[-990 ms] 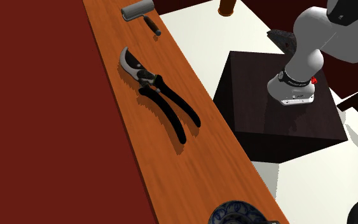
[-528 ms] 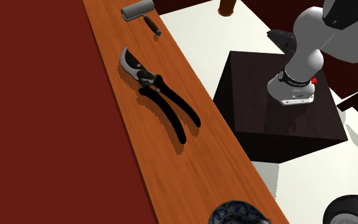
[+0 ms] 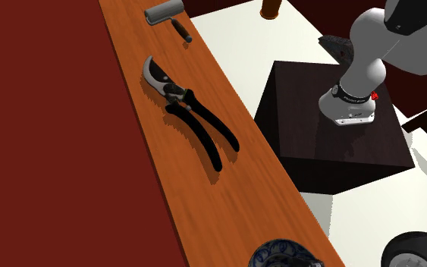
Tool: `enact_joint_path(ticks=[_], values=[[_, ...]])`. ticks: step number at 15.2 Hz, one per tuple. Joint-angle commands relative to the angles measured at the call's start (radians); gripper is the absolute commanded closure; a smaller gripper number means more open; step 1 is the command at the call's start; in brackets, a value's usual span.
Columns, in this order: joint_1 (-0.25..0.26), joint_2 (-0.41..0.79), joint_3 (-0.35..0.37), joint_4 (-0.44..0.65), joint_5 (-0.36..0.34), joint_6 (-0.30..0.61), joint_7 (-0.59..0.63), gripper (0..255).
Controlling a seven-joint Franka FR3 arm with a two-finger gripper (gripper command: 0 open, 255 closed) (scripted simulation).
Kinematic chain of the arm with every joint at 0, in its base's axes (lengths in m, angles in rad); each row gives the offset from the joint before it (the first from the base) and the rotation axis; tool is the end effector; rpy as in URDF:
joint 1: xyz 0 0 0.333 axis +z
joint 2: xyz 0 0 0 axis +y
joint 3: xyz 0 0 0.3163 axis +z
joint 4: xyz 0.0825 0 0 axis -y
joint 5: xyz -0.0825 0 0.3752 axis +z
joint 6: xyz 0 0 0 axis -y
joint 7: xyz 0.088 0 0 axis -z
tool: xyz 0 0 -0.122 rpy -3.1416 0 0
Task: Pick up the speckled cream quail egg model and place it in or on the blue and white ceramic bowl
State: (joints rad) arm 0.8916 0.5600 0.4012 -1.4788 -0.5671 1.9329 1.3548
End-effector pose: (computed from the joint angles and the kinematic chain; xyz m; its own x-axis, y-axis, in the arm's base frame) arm 0.2742 0.6348 0.3577 0.9525 0.1227 0.2787 0.0859 -0.9863 0.1406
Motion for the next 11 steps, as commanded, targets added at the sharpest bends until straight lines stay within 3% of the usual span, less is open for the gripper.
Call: enact_joint_path(ticks=[1, 5, 9, 11], values=[[0.0, 0.0, 0.0, 0.0, 0.0, 0.0, 0.0, 0], [0.0, 0.0, 0.0, 0.0, 0.0, 0.0, 0.0, 0], [0.022, -0.032, 0.017, 0.071, 0.024, -0.101, -0.019, 0], [0.022, -0.032, 0.017, 0.07, 0.024, -0.101, -0.019, 0]])
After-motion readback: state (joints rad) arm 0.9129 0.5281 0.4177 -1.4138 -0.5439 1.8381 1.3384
